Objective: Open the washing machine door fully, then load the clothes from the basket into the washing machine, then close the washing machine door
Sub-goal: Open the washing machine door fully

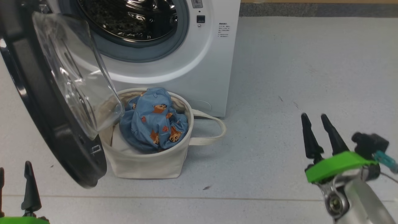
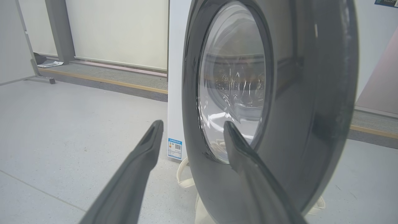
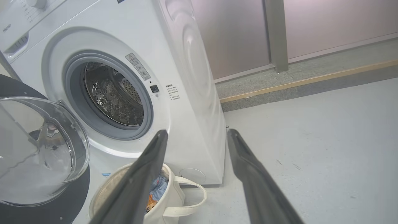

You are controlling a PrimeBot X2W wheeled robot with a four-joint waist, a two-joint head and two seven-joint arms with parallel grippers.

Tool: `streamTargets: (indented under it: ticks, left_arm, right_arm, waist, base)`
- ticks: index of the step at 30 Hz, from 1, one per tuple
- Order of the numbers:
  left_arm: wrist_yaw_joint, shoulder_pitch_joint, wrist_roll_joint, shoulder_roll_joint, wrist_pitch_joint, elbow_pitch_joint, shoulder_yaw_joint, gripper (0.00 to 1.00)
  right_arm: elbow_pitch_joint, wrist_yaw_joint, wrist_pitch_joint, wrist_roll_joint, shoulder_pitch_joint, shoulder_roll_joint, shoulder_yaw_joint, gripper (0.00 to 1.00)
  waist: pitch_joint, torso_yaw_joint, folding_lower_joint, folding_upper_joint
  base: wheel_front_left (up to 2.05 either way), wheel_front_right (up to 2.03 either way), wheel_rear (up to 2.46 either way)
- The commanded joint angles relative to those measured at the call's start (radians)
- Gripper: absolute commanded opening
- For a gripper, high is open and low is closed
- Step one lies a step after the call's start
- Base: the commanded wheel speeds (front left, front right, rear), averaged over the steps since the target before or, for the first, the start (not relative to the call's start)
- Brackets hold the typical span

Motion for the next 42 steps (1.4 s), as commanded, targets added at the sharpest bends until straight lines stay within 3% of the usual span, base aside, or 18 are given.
streamTargets:
  ticks: [1,6,13,25,32,33,34,39,42]
  left_arm:
    - [0.007,-0.017,-0.003,0.042,-0.003,-0.034,0.049,1.00]
    - [0.007,-0.006,-0.003,0.048,-0.003,-0.039,0.047,1.00]
    - [0.004,-0.010,0.007,0.052,-0.002,-0.041,0.029,1.00]
    - [-0.015,-0.021,0.045,0.083,-0.004,-0.019,-0.024,1.00]
    - [-0.006,-0.024,0.032,0.088,0.010,0.001,-0.017,1.00]
    - [-0.004,-0.025,0.030,0.090,0.012,0.000,-0.016,0.33]
    - [-0.004,-0.027,0.027,0.091,0.014,0.000,-0.015,0.00]
    - [0.002,-0.035,0.002,0.100,0.018,-0.049,0.010,0.00]
    - [0.028,-0.041,0.001,0.114,0.032,-0.138,0.031,0.00]
  right_arm:
    - [-0.066,0.001,-0.012,-0.043,0.021,0.028,-0.010,1.00]
    - [-0.158,0.001,0.014,-0.141,0.091,0.072,-0.039,1.00]
    - [-0.221,0.001,0.053,-0.186,0.131,0.107,-0.052,1.00]
    - [-0.256,0.001,0.103,-0.210,0.148,0.102,-0.053,1.00]
    - [-0.257,0.001,0.115,-0.211,0.159,0.106,-0.057,1.00]
    - [-0.258,0.001,0.116,-0.211,0.160,0.107,-0.057,1.00]
    - [-0.258,0.001,0.117,-0.213,0.159,0.107,-0.059,1.00]
    - [-0.265,0.001,0.116,-0.220,0.156,0.111,-0.073,1.00]
    - [-0.269,0.001,0.117,-0.225,0.155,0.113,-0.085,1.00]
  waist:
    - [0.002,-0.004,0.0000,-0.0001]
    - [0.007,-0.012,0.0000,-0.0001]
    - [0.004,0.001,0.0000,-0.0001]
    - [-0.022,0.012,0.0000,-0.0001]
    - [-0.018,0.013,0.0000,-0.0001]
    - [-0.014,0.013,0.0000,-0.0001]
    - [-0.012,0.014,0.0000,-0.0001]
    - [0.003,0.019,0.0000,-0.0001]
    - [0.009,0.026,0.0000,-0.0001]
  base:
    - [0.00,0.00,0.00]
    - [0.00,0.00,0.00]
    - [0.00,0.00,0.00]
    - [0.00,0.00,0.00]
    - [0.00,0.00,0.00]
    - [0.00,0.00,0.00]
    - [0.00,0.00,0.00]
    - [0.00,0.00,0.00]
    - [0.00,0.00,0.00]
